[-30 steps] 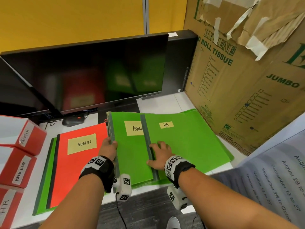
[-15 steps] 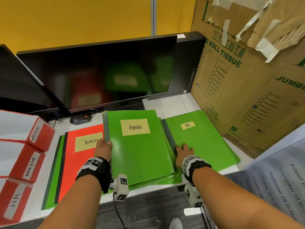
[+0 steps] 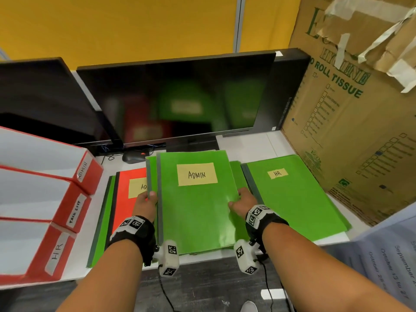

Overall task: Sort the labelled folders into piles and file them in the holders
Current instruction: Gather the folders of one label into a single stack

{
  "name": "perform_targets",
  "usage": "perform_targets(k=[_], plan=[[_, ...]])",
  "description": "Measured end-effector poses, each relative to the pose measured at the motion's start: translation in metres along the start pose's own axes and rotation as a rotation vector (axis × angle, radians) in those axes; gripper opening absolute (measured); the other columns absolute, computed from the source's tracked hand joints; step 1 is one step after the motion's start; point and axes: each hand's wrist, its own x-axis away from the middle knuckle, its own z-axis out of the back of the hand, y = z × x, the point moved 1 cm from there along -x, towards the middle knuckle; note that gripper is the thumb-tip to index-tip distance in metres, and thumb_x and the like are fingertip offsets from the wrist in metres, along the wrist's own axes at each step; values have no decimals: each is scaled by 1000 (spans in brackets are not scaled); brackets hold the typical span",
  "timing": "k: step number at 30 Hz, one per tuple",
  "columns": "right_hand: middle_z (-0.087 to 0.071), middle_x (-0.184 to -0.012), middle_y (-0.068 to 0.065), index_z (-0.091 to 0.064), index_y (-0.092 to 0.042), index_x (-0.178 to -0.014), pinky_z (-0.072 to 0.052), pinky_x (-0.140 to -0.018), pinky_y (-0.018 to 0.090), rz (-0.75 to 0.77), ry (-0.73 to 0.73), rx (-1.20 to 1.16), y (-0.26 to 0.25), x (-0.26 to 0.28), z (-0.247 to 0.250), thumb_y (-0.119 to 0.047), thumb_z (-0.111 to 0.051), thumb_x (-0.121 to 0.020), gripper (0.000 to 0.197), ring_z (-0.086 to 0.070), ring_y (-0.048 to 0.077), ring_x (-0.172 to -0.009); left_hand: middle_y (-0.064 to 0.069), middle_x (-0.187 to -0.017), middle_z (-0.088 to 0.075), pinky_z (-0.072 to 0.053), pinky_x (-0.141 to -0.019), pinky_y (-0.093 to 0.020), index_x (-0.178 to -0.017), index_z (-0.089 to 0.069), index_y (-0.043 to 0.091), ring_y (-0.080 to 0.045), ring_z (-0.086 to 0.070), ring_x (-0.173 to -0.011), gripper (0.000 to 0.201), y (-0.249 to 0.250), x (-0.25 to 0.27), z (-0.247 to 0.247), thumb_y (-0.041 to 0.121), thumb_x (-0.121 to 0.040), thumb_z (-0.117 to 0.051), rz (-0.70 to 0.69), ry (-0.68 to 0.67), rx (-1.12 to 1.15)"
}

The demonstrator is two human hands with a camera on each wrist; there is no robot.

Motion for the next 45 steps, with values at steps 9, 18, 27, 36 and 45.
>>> perform_targets(k=[9,18,27,36,45], plan=[[-50,-78,13,-29,-7,-132,-44,-67,34,-72,234,-54,-15,5,-16,1,-42,-90,45,-50,27,-74,-28,-124,-55,-43,-97,-43,-133,-44,2,-43,-54,-112,39,-38,-22,84,17,-98,-39,113,203,-114],[-42,-67,10,-25,-13,-140,-37,-57,30,-93,307,-211,-27,4,-38,5,-34,-87,56,-44,21,-56,-24,-134,-48,-38,-99,-40,-142,-36,7,-39,-50,-118,43,-54,-29,132,20,-101,-34,185,220,-78],[-47,-70,3,-38,-13,-137,-36,-49,23,-2,156,-211,-52,14,-76,4,-39,-89,51,-47,17,-57,-22,-128,-54,-43,-91,-34,-138,-42,8,-37,-55,-112,42,-52,-32,115,24,-99,-37,123,32,-101],[-52,-130,14,-31,-14,-142,-49,-87,33,9,26,-242,-68,20,-89,-16,-54,-92,56,-59,29,-105,1,-134,-53,-38,-107,-47,-127,-50,28,-23,-51,-122,68,-83,-60,81,70,-74,-46,161,-158,167],[-54,-128,17,-38,-8,-140,-47,-95,38,-39,206,-301,-54,15,-73,-11,-46,-94,47,-56,30,-103,-19,-127,-59,-47,-96,-37,-134,-53,11,-35,-59,-109,40,-60,-31,88,12,-94,-50,119,-139,-89]])
